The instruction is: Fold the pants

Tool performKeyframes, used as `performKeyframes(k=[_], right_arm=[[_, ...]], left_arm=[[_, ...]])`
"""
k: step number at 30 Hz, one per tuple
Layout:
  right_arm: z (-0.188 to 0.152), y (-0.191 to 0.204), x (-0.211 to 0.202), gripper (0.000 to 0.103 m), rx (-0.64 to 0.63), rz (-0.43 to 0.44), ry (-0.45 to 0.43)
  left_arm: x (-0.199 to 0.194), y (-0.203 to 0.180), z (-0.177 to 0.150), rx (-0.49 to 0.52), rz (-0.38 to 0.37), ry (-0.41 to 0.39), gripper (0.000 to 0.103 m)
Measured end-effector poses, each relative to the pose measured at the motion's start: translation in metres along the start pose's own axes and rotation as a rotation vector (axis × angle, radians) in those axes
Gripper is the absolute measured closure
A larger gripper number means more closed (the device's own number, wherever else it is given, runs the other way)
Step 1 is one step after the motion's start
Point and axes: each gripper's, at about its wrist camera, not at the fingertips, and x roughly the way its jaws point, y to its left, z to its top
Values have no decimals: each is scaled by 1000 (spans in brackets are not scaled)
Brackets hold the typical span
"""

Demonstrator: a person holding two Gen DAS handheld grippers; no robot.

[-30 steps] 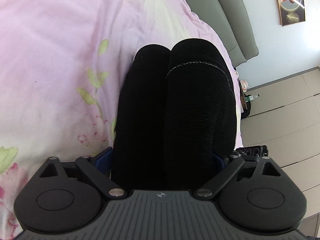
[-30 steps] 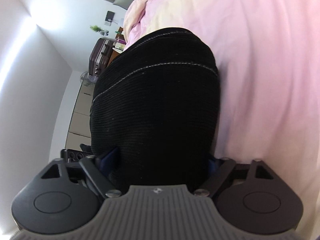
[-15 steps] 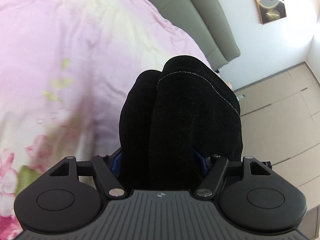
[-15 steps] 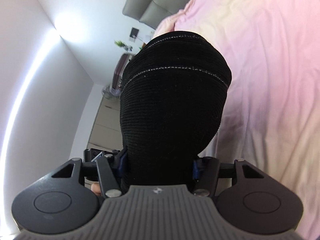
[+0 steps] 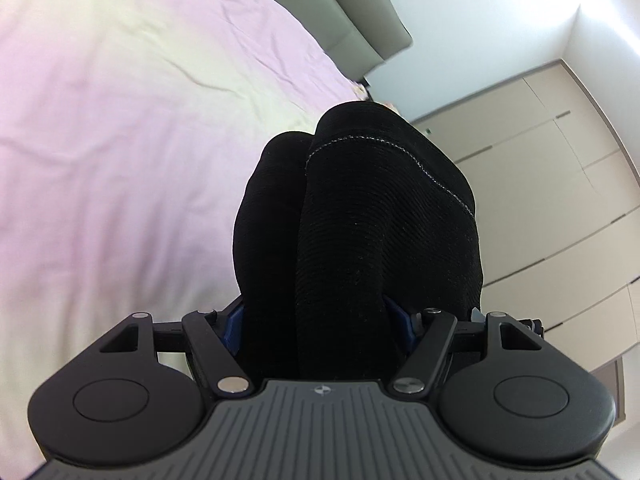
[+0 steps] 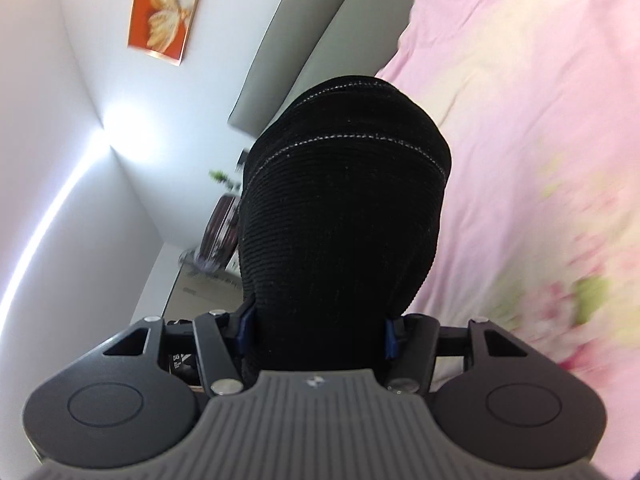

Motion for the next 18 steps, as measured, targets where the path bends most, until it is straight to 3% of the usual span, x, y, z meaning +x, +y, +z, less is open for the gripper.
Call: performKeyframes(k=[4, 8, 14, 18], right_arm=[[31, -18, -40, 49, 8, -26, -47], [70, -39, -52, 49, 6, -28, -63], [137, -80, -24, 49, 44, -23, -77], [178, -128, -1, 48, 93, -24, -65]], left_arm=[[51, -23, 19, 22, -17, 32, 24], [78, -30, 40, 22, -4, 33, 24], [129, -22, 88, -7, 35, 15, 24], [160, 1, 110, -25, 72, 16, 24]])
